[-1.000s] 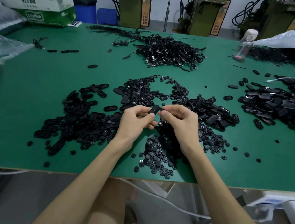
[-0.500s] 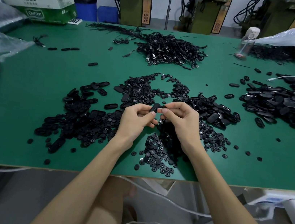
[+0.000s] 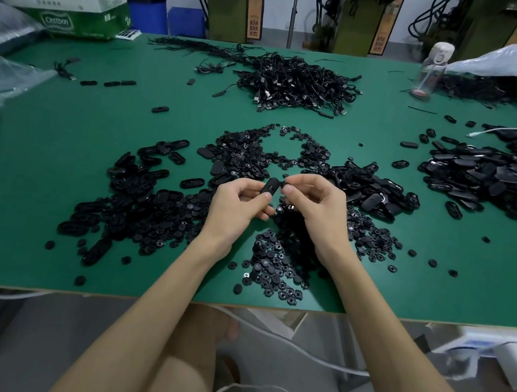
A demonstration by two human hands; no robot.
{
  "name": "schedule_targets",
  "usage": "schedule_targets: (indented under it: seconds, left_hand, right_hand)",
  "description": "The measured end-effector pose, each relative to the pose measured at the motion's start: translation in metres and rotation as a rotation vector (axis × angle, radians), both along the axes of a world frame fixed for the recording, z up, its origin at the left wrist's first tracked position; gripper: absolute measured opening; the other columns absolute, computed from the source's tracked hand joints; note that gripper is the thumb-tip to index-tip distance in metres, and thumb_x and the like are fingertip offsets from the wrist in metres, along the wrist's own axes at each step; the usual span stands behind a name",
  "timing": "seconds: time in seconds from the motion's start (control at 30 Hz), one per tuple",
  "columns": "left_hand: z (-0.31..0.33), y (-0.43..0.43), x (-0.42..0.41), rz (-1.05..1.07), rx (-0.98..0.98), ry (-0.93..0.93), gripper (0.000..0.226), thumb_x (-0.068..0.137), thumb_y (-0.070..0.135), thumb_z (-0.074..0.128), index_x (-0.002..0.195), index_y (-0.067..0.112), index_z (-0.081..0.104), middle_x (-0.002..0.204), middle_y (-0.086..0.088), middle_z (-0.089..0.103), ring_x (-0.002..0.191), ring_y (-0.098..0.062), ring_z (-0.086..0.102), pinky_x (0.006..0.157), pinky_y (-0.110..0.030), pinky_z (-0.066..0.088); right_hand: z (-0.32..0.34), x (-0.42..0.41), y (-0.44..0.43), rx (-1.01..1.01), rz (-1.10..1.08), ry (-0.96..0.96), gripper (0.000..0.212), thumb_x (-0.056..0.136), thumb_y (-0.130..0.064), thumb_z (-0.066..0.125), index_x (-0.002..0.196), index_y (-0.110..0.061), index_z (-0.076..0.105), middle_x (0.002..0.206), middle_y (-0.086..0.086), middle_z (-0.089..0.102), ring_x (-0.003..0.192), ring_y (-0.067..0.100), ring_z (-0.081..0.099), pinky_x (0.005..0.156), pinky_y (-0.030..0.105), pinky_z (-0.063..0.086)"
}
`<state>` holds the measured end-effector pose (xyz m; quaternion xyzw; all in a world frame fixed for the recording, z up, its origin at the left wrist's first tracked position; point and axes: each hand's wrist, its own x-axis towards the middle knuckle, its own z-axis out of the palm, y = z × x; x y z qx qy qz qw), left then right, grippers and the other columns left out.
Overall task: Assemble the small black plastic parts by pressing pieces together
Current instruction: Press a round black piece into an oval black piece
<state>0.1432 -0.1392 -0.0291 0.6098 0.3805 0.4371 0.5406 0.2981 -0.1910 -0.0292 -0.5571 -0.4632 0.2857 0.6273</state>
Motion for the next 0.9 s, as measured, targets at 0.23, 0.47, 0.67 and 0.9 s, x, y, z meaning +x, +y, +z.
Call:
schedule_targets:
  seconds: [0.23, 0.47, 0.67, 0.9]
  left_hand:
    - [-0.0004, 0.0001, -0.0008, -0.012, 0.003, -0.007, 0.011, 0.096, 0.003, 0.07, 0.104, 0.011, 0.072, 0.087, -0.009, 0.075, 0.075, -0.017, 0.074, 0.068, -0.023, 0.058]
    - [-0.0004, -0.0001, -0.0009, -0.029, 0.014, 0.0, 0.012, 0.095, 0.001, 0.071, 0.106, 0.005, 0.072, 0.085, -0.009, 0.075, 0.074, -0.017, 0.073, 0.067, -0.023, 0.058]
    - [0.0002, -0.0001, -0.0024, -0.032, 0.011, -0.032, 0.014, 0.094, 0.002, 0.072, 0.108, 0.004, 0.073, 0.082, -0.002, 0.076, 0.073, -0.016, 0.072, 0.066, -0.023, 0.058]
    - [0.0001, -0.0002, -0.0023, -0.015, 0.011, -0.058, 0.012, 0.091, 0.009, 0.077, 0.102, 0.012, 0.074, 0.08, -0.002, 0.077, 0.072, -0.016, 0.072, 0.064, -0.023, 0.057]
  right_hand:
    - [-0.0006, 0.0, 0.0009, -0.005, -0.035, 0.013, 0.008, 0.089, -0.01, 0.079, 0.095, -0.015, 0.076, 0.089, 0.004, 0.078, 0.086, 0.023, 0.073, 0.084, 0.036, 0.061]
    - [-0.0018, 0.0003, 0.0021, -0.008, -0.025, -0.034, 0.007, 0.087, -0.011, 0.081, 0.09, -0.016, 0.078, 0.083, -0.003, 0.076, 0.077, 0.009, 0.067, 0.075, 0.024, 0.056]
    - [-0.0018, -0.0005, 0.0017, -0.016, -0.02, -0.044, 0.009, 0.086, -0.012, 0.081, 0.091, -0.018, 0.077, 0.082, -0.003, 0.076, 0.077, 0.009, 0.068, 0.075, 0.027, 0.057]
    - [0.0013, -0.0024, 0.0007, 0.018, -0.034, -0.049, 0.009, 0.087, -0.009, 0.08, 0.09, -0.016, 0.076, 0.082, -0.005, 0.075, 0.077, 0.008, 0.068, 0.073, 0.025, 0.057]
